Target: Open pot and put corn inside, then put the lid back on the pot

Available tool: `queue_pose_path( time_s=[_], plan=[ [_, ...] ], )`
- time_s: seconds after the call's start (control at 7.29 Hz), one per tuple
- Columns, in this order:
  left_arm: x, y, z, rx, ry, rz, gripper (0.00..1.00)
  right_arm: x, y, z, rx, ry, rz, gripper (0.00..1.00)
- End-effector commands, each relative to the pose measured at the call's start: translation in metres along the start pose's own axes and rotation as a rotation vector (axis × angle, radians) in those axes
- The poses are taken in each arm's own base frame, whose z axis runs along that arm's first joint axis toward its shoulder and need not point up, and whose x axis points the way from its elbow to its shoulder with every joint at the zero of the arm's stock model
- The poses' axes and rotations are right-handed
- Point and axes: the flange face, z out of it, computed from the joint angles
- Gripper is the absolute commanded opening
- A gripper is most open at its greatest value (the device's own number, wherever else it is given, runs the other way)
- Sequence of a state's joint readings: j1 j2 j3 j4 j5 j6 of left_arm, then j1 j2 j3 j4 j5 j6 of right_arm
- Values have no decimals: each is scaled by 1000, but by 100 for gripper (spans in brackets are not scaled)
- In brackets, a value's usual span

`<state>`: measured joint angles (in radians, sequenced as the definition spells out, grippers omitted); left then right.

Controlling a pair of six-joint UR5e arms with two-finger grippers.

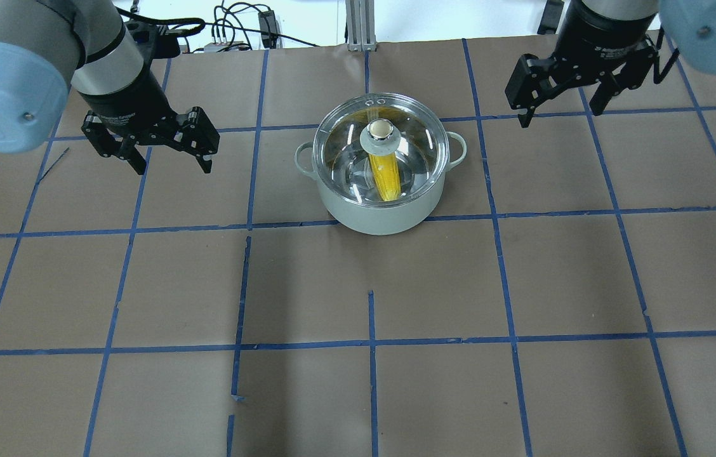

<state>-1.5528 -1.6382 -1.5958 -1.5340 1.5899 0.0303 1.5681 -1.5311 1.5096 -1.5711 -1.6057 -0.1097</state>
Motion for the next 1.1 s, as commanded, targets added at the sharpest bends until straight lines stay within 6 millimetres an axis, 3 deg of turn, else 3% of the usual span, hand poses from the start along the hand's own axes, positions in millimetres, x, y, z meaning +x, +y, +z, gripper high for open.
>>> queue_pose_path(
  time_s=[0.0, 0.27, 0.96],
  plan=[
    [0, 0, 1, -1, 1, -2, 100, -5, 12, 0, 4, 2, 102, 100],
    [0, 0, 1, -3, -1, -2, 100, -11, -4, -19, 27, -23, 98, 100],
    [1, 0, 3, -6, -1, -1, 100, -14, -5, -14, -16, -22, 99, 100]
  ],
)
